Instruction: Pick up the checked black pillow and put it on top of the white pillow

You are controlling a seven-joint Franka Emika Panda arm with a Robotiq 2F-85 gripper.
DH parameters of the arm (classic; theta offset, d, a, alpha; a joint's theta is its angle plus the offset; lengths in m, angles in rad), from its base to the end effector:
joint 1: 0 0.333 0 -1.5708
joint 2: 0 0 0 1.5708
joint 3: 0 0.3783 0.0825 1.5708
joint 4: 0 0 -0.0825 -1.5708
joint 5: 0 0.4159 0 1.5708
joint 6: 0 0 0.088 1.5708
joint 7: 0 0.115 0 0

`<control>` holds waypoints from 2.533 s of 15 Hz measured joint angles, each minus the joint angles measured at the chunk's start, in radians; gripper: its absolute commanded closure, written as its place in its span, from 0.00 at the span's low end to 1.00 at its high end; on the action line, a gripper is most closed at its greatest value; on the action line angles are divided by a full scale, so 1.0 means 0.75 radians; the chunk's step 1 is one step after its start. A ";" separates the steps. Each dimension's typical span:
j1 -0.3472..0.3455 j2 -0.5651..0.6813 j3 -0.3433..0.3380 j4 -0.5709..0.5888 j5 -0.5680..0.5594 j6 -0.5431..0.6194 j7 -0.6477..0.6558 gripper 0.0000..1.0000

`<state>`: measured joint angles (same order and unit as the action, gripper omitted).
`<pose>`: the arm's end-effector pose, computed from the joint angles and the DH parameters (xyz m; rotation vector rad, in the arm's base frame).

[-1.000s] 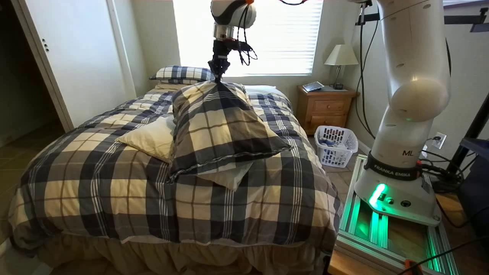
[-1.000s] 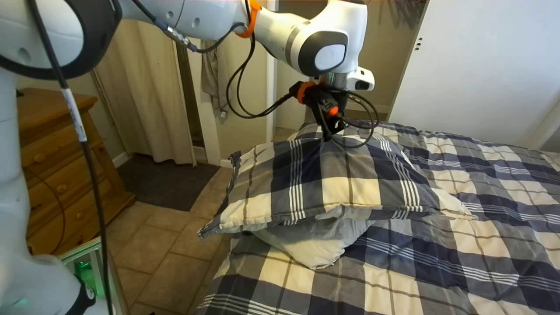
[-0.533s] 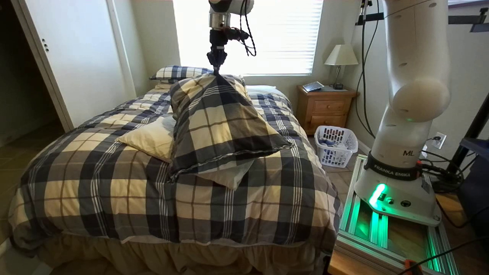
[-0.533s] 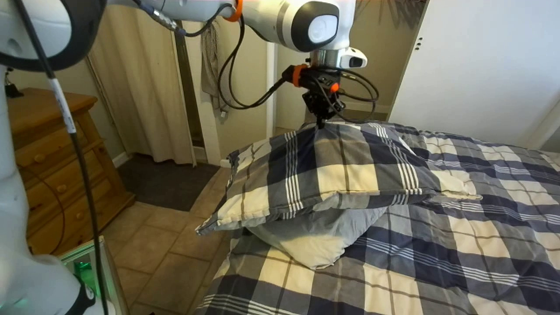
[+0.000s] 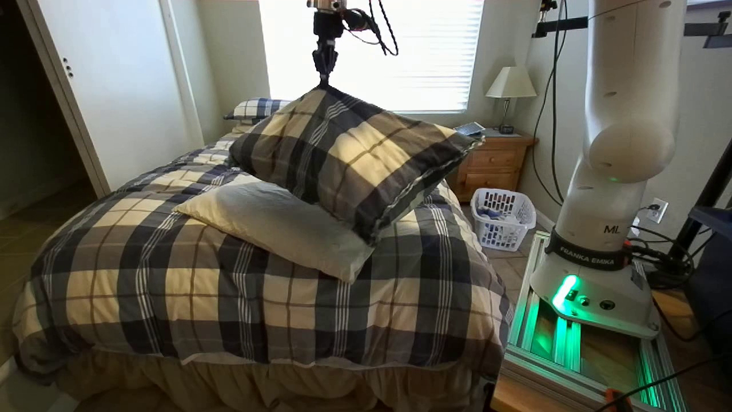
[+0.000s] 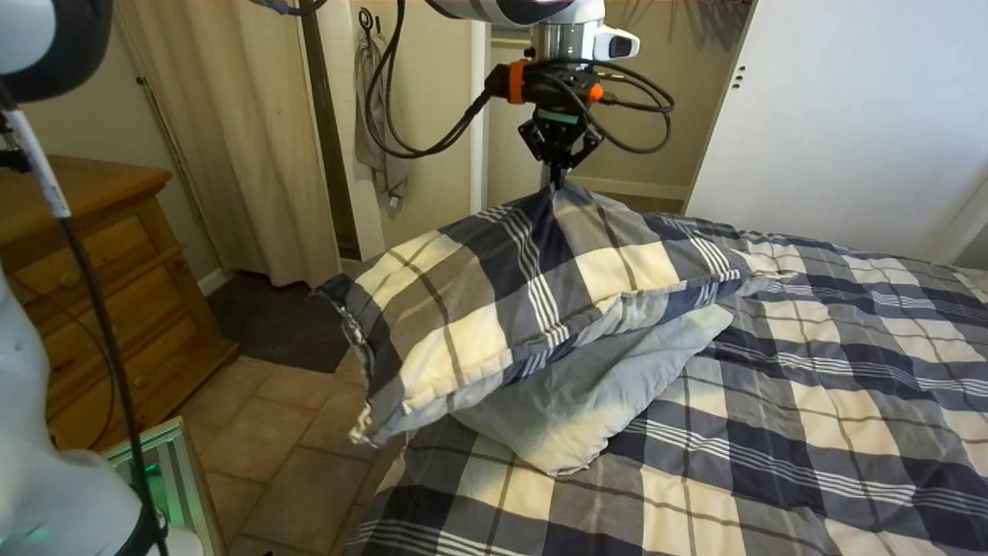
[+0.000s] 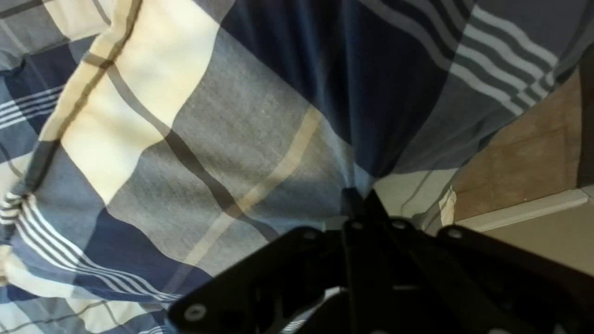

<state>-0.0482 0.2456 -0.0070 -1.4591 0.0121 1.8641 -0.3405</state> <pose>0.6994 -0.0370 0.6066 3.0794 0.4388 0.2467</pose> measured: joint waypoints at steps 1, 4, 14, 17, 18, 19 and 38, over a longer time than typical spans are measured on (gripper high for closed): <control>-0.001 -0.009 0.000 0.008 0.000 0.001 -0.031 0.99; -0.013 -0.018 -0.004 0.017 0.001 0.075 -0.074 0.99; -0.117 0.055 -0.034 0.018 0.193 0.353 0.129 0.99; -0.119 0.069 -0.036 0.030 0.196 0.368 0.223 0.99; -0.118 0.072 -0.036 0.035 0.196 0.373 0.245 0.99; -0.117 0.076 -0.036 0.039 0.196 0.376 0.255 0.99; -0.107 0.109 -0.026 0.172 0.181 0.290 0.230 0.00</control>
<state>-0.1285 0.3274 -0.0264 -1.3302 0.1480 2.0814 -0.1677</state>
